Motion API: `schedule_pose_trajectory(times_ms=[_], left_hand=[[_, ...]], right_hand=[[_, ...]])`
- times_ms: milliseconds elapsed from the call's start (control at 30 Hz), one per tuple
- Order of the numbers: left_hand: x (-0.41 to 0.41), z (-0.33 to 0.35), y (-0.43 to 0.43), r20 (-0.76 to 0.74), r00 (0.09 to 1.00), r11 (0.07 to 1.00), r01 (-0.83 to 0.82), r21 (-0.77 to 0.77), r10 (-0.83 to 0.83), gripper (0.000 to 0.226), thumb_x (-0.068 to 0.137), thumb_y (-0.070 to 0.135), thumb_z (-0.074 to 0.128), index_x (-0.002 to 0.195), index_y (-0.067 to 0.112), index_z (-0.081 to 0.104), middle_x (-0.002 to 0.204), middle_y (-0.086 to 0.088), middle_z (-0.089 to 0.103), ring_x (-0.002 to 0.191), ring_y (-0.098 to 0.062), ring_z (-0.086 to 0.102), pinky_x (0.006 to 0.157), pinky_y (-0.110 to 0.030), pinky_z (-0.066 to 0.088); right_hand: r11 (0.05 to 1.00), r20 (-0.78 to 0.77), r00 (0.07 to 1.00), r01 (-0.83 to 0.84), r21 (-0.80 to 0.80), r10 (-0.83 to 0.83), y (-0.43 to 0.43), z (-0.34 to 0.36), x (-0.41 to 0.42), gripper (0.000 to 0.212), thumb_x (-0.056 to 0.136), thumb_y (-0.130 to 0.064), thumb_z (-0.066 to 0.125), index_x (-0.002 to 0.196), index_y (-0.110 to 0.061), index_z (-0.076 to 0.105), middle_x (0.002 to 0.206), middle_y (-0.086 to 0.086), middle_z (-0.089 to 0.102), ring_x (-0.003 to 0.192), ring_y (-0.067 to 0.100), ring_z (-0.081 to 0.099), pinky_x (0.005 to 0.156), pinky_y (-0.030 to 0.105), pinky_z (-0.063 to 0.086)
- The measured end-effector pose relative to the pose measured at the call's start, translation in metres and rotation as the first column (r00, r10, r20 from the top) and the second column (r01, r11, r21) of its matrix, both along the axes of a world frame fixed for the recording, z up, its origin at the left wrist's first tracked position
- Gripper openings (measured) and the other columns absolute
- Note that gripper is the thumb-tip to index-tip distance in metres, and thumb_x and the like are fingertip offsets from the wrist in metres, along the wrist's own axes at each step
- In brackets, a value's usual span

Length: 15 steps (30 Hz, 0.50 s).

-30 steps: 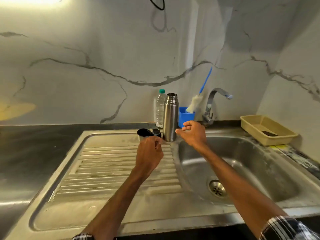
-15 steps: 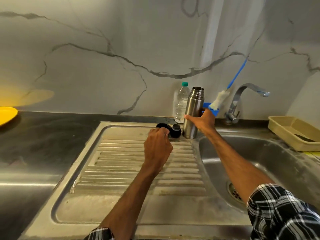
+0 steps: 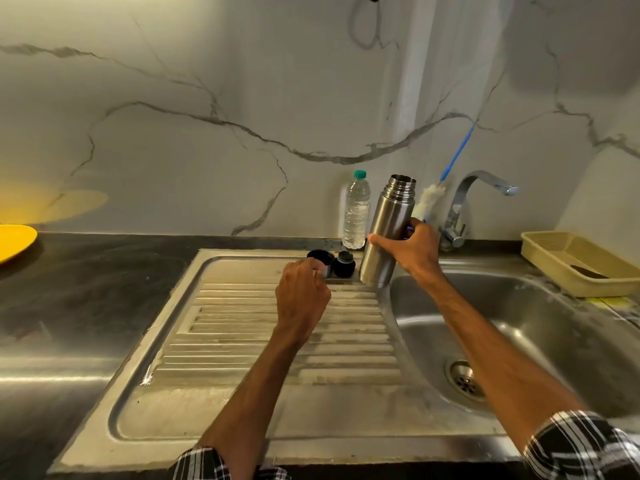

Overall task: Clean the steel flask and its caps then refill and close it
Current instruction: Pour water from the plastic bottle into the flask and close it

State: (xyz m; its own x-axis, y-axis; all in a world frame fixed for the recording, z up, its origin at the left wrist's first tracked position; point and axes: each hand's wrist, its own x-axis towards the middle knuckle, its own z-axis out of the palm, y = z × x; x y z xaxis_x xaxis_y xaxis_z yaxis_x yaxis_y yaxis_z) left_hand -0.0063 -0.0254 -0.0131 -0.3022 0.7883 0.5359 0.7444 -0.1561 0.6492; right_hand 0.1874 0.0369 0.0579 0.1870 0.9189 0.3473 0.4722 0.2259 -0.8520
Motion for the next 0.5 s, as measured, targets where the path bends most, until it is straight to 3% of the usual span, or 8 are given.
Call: schedule_pose_trajectory(times_ms=[100,167,300,433,500], left_hand=[[-0.008,0.003,-0.001,0.012,1.000,1.000,-0.004,0.003,0.004,0.014,0.092,0.015,0.065,0.102,0.021,0.073,0.101,0.002,0.074,0.092,-0.018,0.067,0.079,-0.036,0.055],[-0.016,0.006,-0.006,0.037,0.999,1.000,-0.007,0.014,0.006,0.015,0.090,0.012,0.067,0.101,0.021,0.075,0.099,0.004,0.075,0.085,-0.014,0.067,0.077,-0.032,0.056],[-0.043,0.006,-0.020,0.079,0.996,0.999,-0.034,0.029,0.031,0.015,0.088,0.011,0.069,0.098,0.019,0.077,0.098,0.005,0.077,0.079,-0.009,0.067,0.076,-0.030,0.058],[-0.077,0.004,-0.035,0.064,0.995,0.997,-0.074,-0.004,0.074,0.015,0.088,0.011,0.070,0.098,0.019,0.078,0.098,0.006,0.076,0.080,-0.008,0.066,0.076,-0.025,0.056],[-0.089,0.003,-0.040,0.061,0.994,0.995,-0.093,-0.022,0.094,0.014,0.089,0.011,0.070,0.099,0.018,0.078,0.099,0.005,0.076,0.081,-0.009,0.067,0.076,-0.024,0.054]], right_hand=[[0.997,0.026,0.997,-0.075,-0.003,0.075,-0.020,0.002,-0.006,0.071,0.068,-0.027,0.092,0.128,-0.008,0.059,0.127,0.009,0.066,0.100,0.010,0.057,0.088,0.022,0.048],[0.990,0.068,0.988,-0.136,-0.023,0.137,-0.032,0.001,-0.015,0.068,0.068,-0.029,0.092,0.125,-0.009,0.060,0.123,0.006,0.067,0.099,0.009,0.059,0.082,0.017,0.049],[0.973,0.092,0.970,-0.223,-0.053,0.227,-0.048,-0.006,-0.045,0.071,0.062,-0.040,0.094,0.120,-0.013,0.065,0.114,0.002,0.072,0.099,0.013,0.068,0.089,0.031,0.058],[0.952,0.090,0.949,-0.300,-0.054,0.304,-0.060,-0.008,-0.085,0.069,0.063,-0.038,0.094,0.121,-0.014,0.064,0.111,-0.001,0.070,0.095,0.010,0.066,0.076,0.016,0.050],[0.947,0.106,0.941,-0.318,-0.044,0.321,-0.063,-0.010,-0.105,0.070,0.062,-0.040,0.094,0.120,-0.014,0.065,0.109,-0.003,0.070,0.095,0.011,0.067,0.079,0.020,0.054]])
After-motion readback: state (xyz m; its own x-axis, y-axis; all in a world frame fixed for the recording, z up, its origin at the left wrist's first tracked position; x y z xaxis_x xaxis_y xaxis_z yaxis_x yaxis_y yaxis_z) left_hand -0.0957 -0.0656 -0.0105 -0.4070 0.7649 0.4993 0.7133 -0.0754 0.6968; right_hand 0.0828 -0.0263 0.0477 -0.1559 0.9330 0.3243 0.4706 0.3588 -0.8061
